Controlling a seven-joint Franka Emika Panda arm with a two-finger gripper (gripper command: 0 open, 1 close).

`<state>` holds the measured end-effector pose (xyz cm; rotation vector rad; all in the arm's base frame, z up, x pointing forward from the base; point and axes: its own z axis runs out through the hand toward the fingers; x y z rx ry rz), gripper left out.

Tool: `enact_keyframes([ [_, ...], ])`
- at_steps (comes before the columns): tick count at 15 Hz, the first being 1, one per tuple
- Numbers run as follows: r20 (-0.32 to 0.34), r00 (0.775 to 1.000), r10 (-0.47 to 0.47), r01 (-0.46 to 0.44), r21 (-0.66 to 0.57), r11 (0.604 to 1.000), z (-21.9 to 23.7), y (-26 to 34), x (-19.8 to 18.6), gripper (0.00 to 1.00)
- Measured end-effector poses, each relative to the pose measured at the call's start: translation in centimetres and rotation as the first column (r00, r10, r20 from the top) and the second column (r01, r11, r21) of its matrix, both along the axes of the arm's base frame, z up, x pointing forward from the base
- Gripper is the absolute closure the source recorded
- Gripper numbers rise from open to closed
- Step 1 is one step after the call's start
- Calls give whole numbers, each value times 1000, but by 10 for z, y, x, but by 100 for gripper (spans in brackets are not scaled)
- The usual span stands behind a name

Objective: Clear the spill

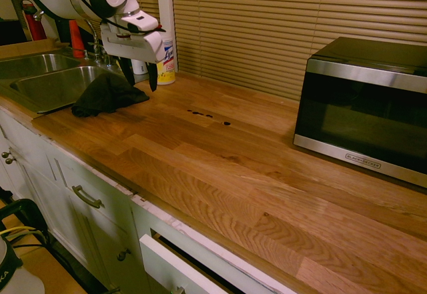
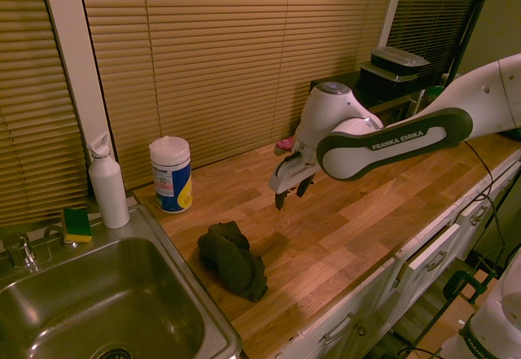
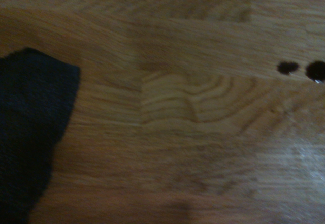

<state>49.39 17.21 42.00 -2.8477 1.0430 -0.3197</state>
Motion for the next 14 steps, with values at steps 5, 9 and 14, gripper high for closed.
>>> enact_keyframes([
  [5,26,998,63,-64,34,997,0,86,17,0],
  [9,33,995,99,-101,61,993,1,133,16,0],
  [14,31,988,148,-150,55,987,-12,177,15,0],
])
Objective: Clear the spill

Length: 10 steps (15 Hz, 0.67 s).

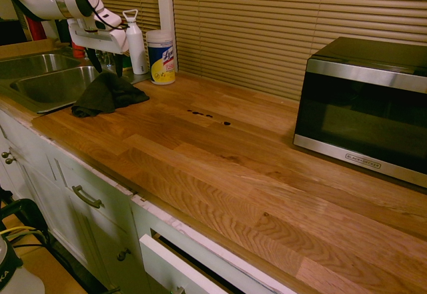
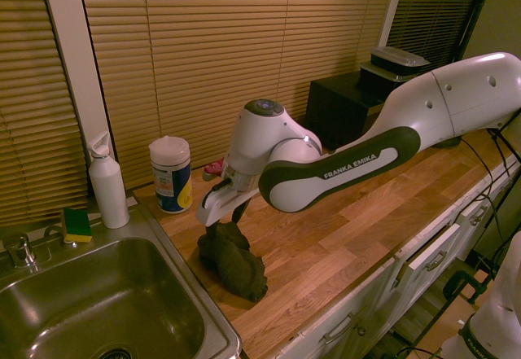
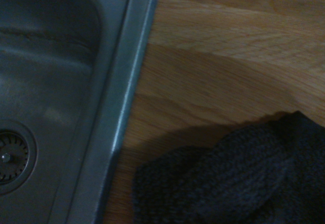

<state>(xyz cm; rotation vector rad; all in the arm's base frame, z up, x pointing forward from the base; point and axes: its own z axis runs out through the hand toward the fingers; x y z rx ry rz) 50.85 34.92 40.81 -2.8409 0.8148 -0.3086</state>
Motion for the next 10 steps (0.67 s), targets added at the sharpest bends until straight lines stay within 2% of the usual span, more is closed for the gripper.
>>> enact_keyframes([
  [4,-34,999,-7,5,-50,999,-25,18,6,0],
  [5,-44,999,-23,20,-68,997,-32,17,11,100],
  [10,-85,995,-52,44,-97,994,-52,17,30,100],
])
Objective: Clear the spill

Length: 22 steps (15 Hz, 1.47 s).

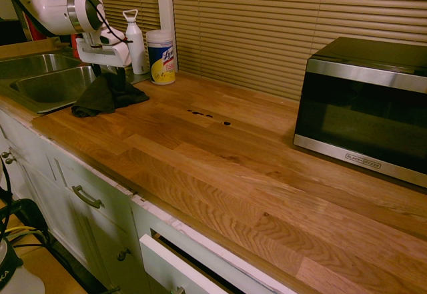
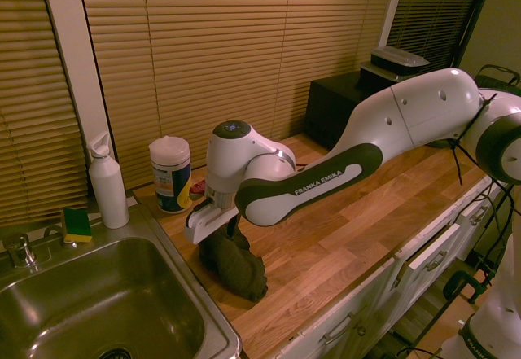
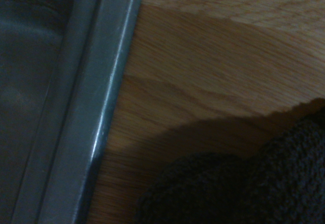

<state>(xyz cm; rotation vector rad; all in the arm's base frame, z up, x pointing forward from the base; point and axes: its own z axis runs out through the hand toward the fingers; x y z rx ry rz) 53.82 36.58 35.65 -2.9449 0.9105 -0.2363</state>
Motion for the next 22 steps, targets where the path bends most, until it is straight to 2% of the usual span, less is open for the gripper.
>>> enact_keyframes([
  [9,-23,1000,-14,13,-17,1000,-9,-2,10,100],
  [14,-34,999,30,-31,-18,999,-10,-11,15,100],
  [22,-30,999,13,-14,-58,998,-6,-83,54,100],
])
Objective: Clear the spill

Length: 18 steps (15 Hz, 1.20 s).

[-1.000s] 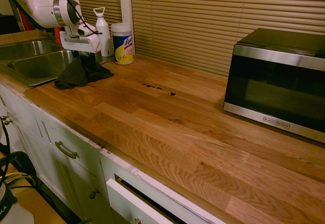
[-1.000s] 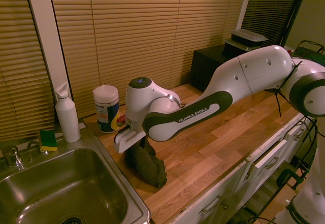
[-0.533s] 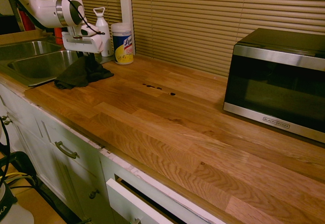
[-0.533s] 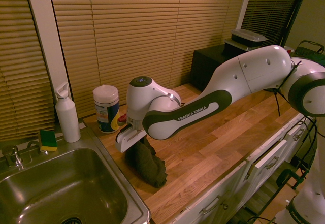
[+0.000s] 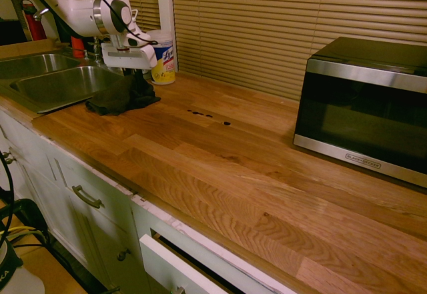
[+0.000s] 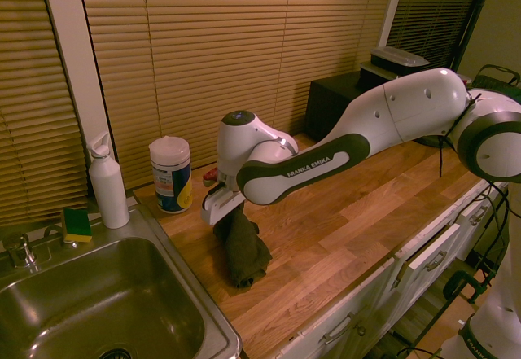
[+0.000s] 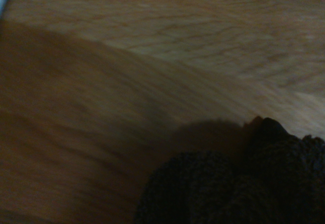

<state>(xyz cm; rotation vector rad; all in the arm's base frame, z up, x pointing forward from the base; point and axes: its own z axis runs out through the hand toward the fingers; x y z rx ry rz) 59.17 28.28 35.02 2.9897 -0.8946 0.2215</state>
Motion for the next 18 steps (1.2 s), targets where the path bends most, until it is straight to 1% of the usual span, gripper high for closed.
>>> enact_keyframes([
  [5,-4,999,-39,39,5,999,2,-50,20,100],
  [10,0,995,-95,95,42,995,2,-96,19,100],
  [18,12,976,-217,216,46,975,3,-198,18,100],
])
